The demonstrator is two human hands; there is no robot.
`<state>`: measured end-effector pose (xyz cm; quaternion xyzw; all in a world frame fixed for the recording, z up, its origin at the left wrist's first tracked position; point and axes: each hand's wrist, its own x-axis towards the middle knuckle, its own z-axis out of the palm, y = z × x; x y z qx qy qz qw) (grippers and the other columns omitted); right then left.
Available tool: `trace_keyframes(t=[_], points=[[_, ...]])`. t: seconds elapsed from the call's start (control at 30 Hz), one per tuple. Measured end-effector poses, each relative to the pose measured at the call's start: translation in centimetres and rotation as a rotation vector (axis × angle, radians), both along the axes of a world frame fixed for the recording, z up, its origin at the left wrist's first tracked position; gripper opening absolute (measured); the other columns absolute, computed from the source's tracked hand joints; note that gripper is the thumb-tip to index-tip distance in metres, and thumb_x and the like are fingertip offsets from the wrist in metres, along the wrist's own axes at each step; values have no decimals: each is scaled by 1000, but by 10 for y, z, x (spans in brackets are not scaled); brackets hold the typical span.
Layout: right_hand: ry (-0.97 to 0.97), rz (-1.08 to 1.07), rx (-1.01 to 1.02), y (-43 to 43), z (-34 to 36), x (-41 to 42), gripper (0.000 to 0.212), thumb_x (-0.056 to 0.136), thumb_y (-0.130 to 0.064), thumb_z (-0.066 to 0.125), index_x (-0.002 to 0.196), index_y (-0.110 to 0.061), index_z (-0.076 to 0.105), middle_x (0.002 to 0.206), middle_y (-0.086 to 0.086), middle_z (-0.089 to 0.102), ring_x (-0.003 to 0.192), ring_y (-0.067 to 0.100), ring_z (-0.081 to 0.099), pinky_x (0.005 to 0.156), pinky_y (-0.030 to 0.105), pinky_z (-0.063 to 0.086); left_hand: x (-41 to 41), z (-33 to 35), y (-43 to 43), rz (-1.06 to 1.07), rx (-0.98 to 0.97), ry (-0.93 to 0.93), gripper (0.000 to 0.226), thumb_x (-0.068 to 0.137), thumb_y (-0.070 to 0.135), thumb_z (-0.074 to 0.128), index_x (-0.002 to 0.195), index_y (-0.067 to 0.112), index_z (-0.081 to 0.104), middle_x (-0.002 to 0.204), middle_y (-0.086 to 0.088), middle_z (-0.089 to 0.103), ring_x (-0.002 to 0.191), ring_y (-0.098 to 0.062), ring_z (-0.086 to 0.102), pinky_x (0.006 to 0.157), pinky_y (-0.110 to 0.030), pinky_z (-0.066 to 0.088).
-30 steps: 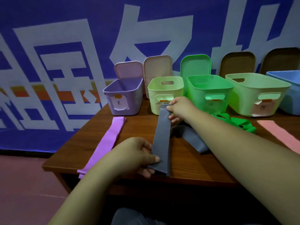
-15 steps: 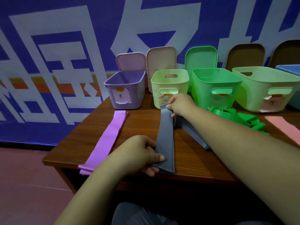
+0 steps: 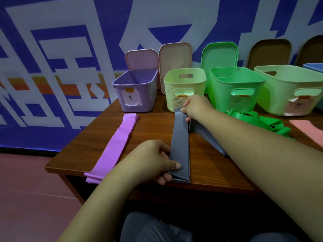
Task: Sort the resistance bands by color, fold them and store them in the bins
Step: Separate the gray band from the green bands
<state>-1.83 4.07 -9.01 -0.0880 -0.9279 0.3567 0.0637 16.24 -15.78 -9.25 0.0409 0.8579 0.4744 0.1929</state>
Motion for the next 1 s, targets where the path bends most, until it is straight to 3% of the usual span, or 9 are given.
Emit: trace_keyframes(t=[0.13,0.37,0.57,0.7,0.83,0.93,1.0], points=[[-2,-15,40,0,-3,-2,14,100,-24,74,111,-15,72,88,6,79,70,24,80,83,41,67,2,1,1,-28,-74,41,64,88,17,87,144,15,55,106,-5,68,54,-11,69,49,-23,54],[-34,-30,100,0,-4,-5,19,99,-26,75,110,-11,73,84,6,79,71,24,80,83,42,67,1,-5,-3,-43,-173,126,61,84,33,90,136,25,60,104,3,71,54,-9,67,60,-31,61],[-10,-14,155,2,-7,1,10,94,-16,74,102,-9,74,89,7,79,77,28,80,80,44,67,-2,-4,-5,-11,-284,191,72,73,48,94,132,28,58,99,11,71,88,-7,69,75,-27,56],[93,52,101,9,3,16,13,94,-16,62,97,-12,74,86,12,79,82,30,77,84,44,65,-8,-4,-5,-1,-262,210,56,75,58,89,118,32,63,98,10,72,88,-7,69,75,-28,58],[191,137,168,34,25,42,18,98,-27,63,95,-22,80,87,-1,78,85,22,72,81,35,59,-18,1,8,11,-198,325,32,88,55,79,106,31,68,95,7,73,86,-10,71,77,-32,60],[208,188,170,62,33,62,15,97,-29,69,87,-25,79,84,-9,78,79,12,69,69,26,50,-28,18,27,-94,-171,427,22,94,47,75,100,27,73,90,2,75,74,-7,70,67,-24,57],[192,230,193,82,34,76,13,99,-31,70,90,-27,79,83,-11,78,73,6,65,63,25,43,-41,29,42,-136,-207,500,18,96,46,73,99,28,75,92,3,74,81,-9,69,71,-27,56]])
